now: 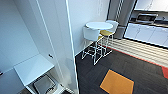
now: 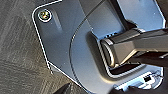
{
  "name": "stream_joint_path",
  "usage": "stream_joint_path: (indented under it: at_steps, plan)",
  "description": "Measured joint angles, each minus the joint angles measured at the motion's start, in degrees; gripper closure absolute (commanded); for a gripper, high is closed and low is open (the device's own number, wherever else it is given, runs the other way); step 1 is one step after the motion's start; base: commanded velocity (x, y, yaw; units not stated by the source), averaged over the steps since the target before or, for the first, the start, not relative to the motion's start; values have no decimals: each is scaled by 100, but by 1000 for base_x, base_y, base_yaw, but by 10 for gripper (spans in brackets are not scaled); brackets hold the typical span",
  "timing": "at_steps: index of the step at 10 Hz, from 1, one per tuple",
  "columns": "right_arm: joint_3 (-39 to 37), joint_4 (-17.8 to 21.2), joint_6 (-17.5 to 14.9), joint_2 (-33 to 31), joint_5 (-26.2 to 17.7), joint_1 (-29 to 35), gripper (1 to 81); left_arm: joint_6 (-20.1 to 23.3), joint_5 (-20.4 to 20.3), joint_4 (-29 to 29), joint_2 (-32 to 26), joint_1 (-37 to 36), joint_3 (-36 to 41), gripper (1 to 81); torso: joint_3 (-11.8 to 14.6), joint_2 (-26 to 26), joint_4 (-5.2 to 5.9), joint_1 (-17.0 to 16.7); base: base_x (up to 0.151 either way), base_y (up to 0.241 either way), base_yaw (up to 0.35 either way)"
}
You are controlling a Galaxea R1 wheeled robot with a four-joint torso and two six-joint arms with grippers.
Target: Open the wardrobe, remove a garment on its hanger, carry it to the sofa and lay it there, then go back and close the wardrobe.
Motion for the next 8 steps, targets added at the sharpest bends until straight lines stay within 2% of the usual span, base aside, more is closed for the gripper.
stream_joint_path:
  at_steps: [8]
  plan:
    - [-35,0,0,5,13,11,10,16,-1,30,35,4,-1,10,0,0,0,0,0,0,257]
